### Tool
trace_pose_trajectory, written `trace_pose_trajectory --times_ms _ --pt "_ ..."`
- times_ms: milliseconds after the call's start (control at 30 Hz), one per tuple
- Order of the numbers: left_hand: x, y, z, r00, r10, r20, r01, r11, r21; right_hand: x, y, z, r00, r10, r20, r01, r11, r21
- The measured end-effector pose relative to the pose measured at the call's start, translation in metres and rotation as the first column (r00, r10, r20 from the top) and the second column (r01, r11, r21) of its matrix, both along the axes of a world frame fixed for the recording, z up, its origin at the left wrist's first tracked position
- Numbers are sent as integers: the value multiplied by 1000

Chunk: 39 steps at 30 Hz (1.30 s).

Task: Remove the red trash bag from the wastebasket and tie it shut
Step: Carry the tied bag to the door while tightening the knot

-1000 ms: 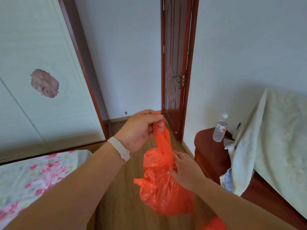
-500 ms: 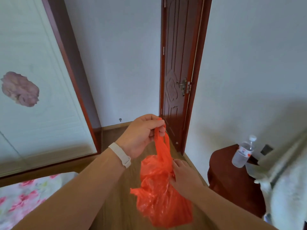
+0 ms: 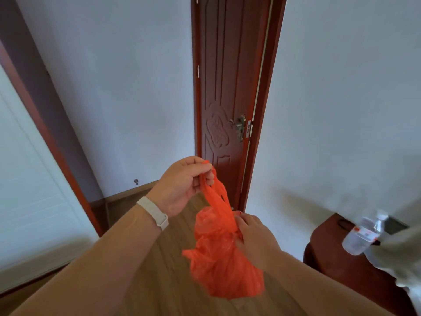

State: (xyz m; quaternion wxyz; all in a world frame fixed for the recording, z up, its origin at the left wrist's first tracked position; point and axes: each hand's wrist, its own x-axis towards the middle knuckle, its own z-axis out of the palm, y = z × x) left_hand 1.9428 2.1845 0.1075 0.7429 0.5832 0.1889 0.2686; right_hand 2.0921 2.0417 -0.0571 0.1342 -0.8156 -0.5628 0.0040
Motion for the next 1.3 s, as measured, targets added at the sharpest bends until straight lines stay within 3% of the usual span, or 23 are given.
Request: trace_pose_trajectory --times_ms 267,567,767,1033,1300 --pt "54 88 -19 998 -58 -25 57 998 -28 49 78 -19 998 -49 -42 49 999 -7" --pt "163 200 -37 987 -31 -155 26 999 -34 147 196 -54 998 -43 -53 40 997 -59" --pt "251 257 -28 981 -119 -154 123 992 12 228 254 -49 999 -39 8 39 997 -68" --pt "338 314 -36 947 -253 -196 264 964 30 296 291 -55 985 -172 -12 170 981 -97" --pt "425 385 -66 841 -484 -241 499 867 2 330 349 -84 926 -371 -64 359 922 -146"
